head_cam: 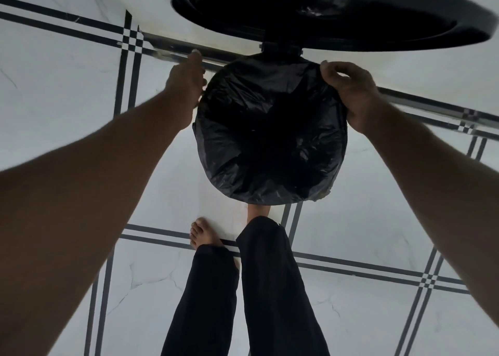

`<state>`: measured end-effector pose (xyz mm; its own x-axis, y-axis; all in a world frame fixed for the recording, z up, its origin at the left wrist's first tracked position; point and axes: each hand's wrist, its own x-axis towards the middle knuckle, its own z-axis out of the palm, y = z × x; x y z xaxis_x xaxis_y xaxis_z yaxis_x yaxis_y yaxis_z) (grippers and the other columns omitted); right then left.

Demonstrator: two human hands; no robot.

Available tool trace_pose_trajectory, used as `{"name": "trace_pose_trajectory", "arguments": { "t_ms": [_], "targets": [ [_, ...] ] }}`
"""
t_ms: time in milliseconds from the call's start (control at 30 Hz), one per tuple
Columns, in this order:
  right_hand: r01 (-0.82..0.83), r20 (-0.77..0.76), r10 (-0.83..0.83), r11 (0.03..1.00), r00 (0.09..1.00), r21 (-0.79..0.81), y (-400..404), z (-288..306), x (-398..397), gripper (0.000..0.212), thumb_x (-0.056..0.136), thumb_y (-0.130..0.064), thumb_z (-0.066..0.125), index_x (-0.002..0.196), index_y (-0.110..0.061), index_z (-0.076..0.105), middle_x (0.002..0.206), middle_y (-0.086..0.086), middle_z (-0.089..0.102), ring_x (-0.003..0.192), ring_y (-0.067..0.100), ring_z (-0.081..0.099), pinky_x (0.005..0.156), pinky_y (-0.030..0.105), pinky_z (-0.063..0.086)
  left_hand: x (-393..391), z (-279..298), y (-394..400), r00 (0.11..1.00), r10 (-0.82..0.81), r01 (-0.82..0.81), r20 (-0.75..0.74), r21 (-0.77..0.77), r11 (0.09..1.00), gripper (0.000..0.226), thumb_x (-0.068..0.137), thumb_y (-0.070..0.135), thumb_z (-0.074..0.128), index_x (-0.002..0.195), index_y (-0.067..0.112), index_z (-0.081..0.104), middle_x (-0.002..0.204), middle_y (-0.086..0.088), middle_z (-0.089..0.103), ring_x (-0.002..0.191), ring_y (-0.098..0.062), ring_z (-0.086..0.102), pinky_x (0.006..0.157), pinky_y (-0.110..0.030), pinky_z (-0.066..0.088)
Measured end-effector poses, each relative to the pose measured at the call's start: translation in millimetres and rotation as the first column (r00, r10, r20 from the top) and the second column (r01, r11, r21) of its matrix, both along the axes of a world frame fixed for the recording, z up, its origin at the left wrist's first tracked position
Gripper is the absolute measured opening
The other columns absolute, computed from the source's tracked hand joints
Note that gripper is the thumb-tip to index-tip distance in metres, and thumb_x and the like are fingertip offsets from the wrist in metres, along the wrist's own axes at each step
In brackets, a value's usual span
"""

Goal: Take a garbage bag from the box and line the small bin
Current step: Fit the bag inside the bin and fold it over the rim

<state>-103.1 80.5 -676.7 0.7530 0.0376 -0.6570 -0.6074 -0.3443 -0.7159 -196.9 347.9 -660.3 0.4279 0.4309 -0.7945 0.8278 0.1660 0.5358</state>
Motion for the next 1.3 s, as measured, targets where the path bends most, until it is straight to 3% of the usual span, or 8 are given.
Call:
{"name": "trace_pose_trajectory", "arguments": {
  "t_ms": [167,300,400,500,800,967,1067,1300],
  "targets": [
    [0.435,0.175,-0.407,0.883,0.896,-0.174,-25,14,-45,0.016,0.089,-0.034,0.062,0.086,-0.021,0.054,0.086,-0.002,0.056,0.077,0.014,0.051,0.072,0.03,0.045,-55,8,-18,0.985,0.134,-0.166,0.105,0.405,0.899,0.019,0.091,0.017,0.044,0.073,0.02,0.048,0.07,0.007,0.048,0.065,-0.008,0.041,0.062,-0.024,0.035],
    [0.461,-0.093,-0.494,0.853,0.864,-0.245,-34,20,-118,0.013,0.09,-0.029,0.053,0.084,-0.019,0.058,0.083,0.0,0.06,0.075,0.016,0.055,0.068,0.032,0.046,-107,10,-45,0.873,0.481,-0.482,-0.08,0.012,0.876,0.017,0.098,0.016,0.042,0.09,0.012,0.056,0.08,0.0,0.053,0.068,-0.014,0.047,0.063,-0.024,0.041],
    [0.476,-0.393,-0.473,0.874,0.789,-0.096,-33,23,-168,0.036,0.093,-0.049,0.054,0.113,-0.022,0.066,0.107,-0.001,0.071,0.098,0.016,0.069,0.08,0.037,0.058,-133,15,-67,0.825,0.513,-0.563,-0.238,-0.258,0.786,0.032,0.105,0.034,0.039,0.108,0.012,0.062,0.101,-0.003,0.067,0.091,-0.017,0.064,0.082,-0.029,0.052],
    [0.661,-0.511,-0.539,0.747,0.67,0.078,-31,21,-189,0.051,0.089,-0.056,0.058,0.125,-0.021,0.064,0.117,0.007,0.071,0.106,0.025,0.072,0.087,0.047,0.059,-145,13,-75,0.796,0.538,-0.604,-0.279,-0.302,0.738,0.043,0.104,0.044,0.038,0.12,0.011,0.061,0.111,-0.006,0.07,0.102,-0.02,0.067,0.09,-0.034,0.052],
    [0.869,-0.572,-0.678,0.475,0.461,0.137,-35,13,-179,0.056,0.093,-0.052,0.053,0.122,-0.005,0.062,0.122,0.014,0.071,0.114,0.031,0.068,0.103,0.046,0.05,-137,12,-69,0.787,0.554,-0.617,-0.271,-0.375,0.692,0.047,0.103,0.05,0.032,0.102,0.013,0.061,0.112,-0.008,0.067,0.106,-0.024,0.066,0.098,-0.042,0.052],
    [0.744,-0.412,-0.735,0.644,0.538,-0.176,-35,10,-182,0.031,0.095,-0.039,0.054,0.109,-0.013,0.062,0.107,0.004,0.069,0.097,0.018,0.067,0.085,0.031,0.054,-139,11,-70,0.775,0.58,-0.629,-0.25,-0.384,0.676,0.048,0.104,0.05,0.032,0.11,0.011,0.059,0.112,-0.007,0.067,0.104,-0.024,0.065,0.082,-0.038,0.052],
    [0.734,-0.425,-0.703,0.668,0.57,-0.122,-32,14,-185,0.019,0.092,-0.035,0.057,0.094,-0.016,0.064,0.092,0.0,0.069,0.08,0.015,0.063,0.071,0.026,0.053,-143,10,-72,0.764,0.592,-0.641,-0.255,-0.395,0.658,0.046,0.103,0.05,0.033,0.104,0.013,0.06,0.111,-0.009,0.068,0.103,-0.024,0.066,0.078,-0.037,0.053],
    [0.723,-0.473,-0.62,0.688,0.626,0.054,-34,11,-183,0.023,0.099,-0.031,0.057,0.109,-0.016,0.071,0.114,0.004,0.071,0.108,0.02,0.065,0.103,0.038,0.051,-147,5,-73,0.762,0.598,-0.644,-0.247,-0.381,0.663,0.046,0.104,0.049,0.032,0.105,0.013,0.06,0.11,-0.008,0.068,0.103,-0.024,0.066,0.079,-0.037,0.054]
  ]
}}
